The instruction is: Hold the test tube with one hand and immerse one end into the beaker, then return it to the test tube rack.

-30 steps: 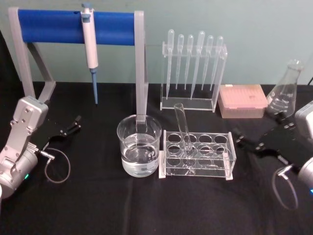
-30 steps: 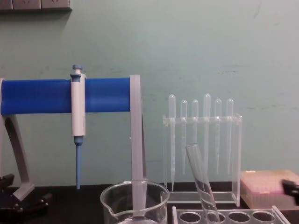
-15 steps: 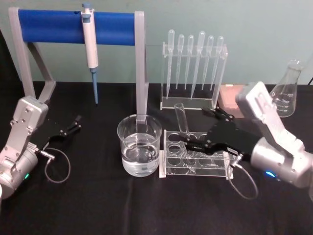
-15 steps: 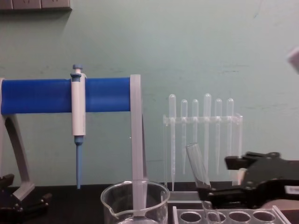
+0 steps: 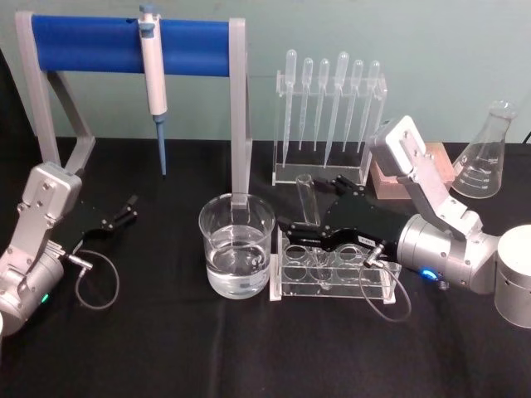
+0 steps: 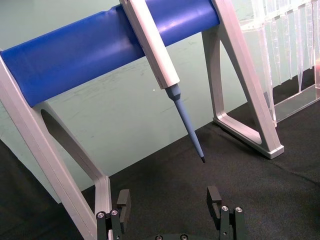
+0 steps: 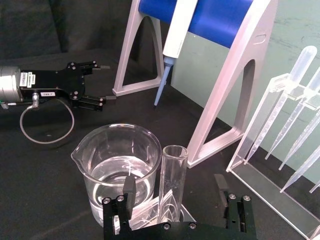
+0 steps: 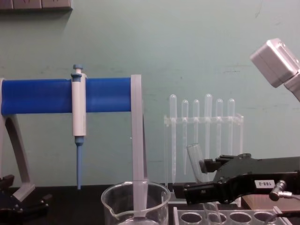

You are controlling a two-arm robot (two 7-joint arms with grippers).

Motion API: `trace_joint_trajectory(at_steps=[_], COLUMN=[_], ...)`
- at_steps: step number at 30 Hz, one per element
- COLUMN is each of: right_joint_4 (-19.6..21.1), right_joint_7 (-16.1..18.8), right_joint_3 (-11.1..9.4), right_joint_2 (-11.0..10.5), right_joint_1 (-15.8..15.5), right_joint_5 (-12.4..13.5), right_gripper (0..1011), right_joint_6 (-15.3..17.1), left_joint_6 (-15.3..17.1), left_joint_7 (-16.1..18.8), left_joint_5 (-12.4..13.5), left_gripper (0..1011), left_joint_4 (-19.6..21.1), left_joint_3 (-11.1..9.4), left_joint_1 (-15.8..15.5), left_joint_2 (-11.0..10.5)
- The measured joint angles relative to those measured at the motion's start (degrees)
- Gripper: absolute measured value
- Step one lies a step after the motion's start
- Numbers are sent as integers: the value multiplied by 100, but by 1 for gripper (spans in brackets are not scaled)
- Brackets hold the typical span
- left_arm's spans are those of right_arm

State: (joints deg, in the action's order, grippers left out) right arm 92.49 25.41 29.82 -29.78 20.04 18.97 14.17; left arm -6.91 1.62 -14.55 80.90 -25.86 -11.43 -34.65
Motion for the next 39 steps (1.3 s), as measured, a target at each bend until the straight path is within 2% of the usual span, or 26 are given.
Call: trace_joint_trajectory(at_steps=[2,14,15,17,18,26,30,39], right_joint_4=[0,98,113,128,137,290,397,890], right_joint_7=[20,23,23,24,24,24,-10,-178], right_joint_3=[-16,-123,-140,-160,-173,-327,-436,-892], right_joint_2=[20,52,54,55,56,73,78,102], right_joint_1=[-5,-98,-111,-125,-133,-267,-371,-760], right_joint_5=[-32,-174,-182,-188,-189,-133,-36,478], right_gripper=[968,651,594,549,487,256,234,234], right_joint_6=[31,106,109,114,116,124,83,-145], left_joint_6=[0,0,0,0,0,0,0,0], left_joint_7=[0,0,0,0,0,0,0,0], left_joint_5=[0,0,0,0,0,0,1,0], left_gripper=[1000,1000,1000,1000,1000,1000,1000,1000], left_joint_4=[0,0,0,0,0,0,0,0], left_joint_3=[0,0,0,0,0,0,0,0], left_joint_1=[0,0,0,0,0,0,0,0], left_joint_2=[0,0,0,0,0,0,0,0])
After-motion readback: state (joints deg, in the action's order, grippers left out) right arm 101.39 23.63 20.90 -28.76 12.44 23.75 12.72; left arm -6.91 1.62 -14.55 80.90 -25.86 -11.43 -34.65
